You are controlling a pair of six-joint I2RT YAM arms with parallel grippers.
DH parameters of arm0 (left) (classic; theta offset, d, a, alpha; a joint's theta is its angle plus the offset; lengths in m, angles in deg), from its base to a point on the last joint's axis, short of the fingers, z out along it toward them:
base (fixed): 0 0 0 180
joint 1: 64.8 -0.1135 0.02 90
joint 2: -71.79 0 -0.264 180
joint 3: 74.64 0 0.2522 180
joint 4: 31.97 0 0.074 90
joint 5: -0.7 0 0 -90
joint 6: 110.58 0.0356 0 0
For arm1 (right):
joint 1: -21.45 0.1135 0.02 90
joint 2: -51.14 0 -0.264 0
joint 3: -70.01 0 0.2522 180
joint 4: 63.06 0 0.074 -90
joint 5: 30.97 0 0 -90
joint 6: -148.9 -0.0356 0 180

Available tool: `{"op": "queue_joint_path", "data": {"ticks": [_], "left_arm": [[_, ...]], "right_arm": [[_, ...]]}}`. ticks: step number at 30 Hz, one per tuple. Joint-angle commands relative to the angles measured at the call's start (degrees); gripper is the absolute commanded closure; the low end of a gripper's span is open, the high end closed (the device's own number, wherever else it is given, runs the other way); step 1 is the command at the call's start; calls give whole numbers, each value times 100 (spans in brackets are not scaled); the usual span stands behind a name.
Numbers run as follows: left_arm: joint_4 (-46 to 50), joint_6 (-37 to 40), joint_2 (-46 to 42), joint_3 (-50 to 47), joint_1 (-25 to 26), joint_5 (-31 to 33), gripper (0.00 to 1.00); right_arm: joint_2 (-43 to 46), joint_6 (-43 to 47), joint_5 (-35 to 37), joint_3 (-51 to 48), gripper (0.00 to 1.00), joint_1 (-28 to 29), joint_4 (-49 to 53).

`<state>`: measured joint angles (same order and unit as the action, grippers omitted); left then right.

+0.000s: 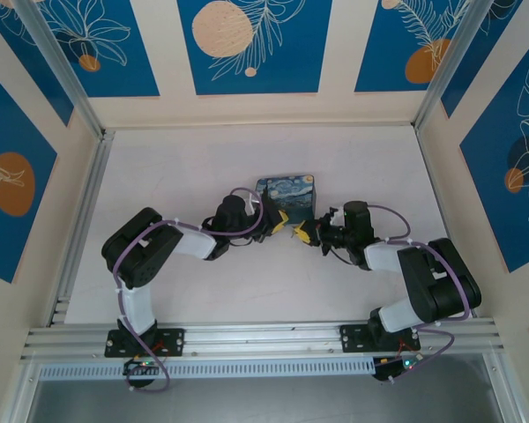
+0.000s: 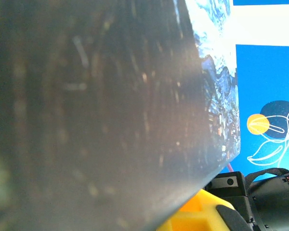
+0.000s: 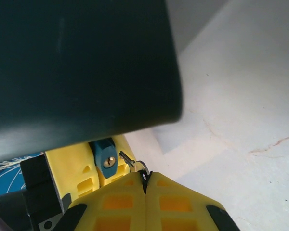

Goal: Unlock the padlock with the key

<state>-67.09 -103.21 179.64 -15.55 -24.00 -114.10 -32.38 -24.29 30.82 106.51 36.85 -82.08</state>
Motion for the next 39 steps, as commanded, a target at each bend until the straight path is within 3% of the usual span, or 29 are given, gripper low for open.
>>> {"op": "queue_joint_path", "data": {"ticks": [1, 39], "left_arm": [[-362, -58, 15, -52, 42, 50, 100], [-319, -42, 122, -23, 44, 133, 100]], "right_arm": [[-28, -74, 28, 152, 100, 33, -51], [187, 117, 52, 124, 100, 81, 460]]}}
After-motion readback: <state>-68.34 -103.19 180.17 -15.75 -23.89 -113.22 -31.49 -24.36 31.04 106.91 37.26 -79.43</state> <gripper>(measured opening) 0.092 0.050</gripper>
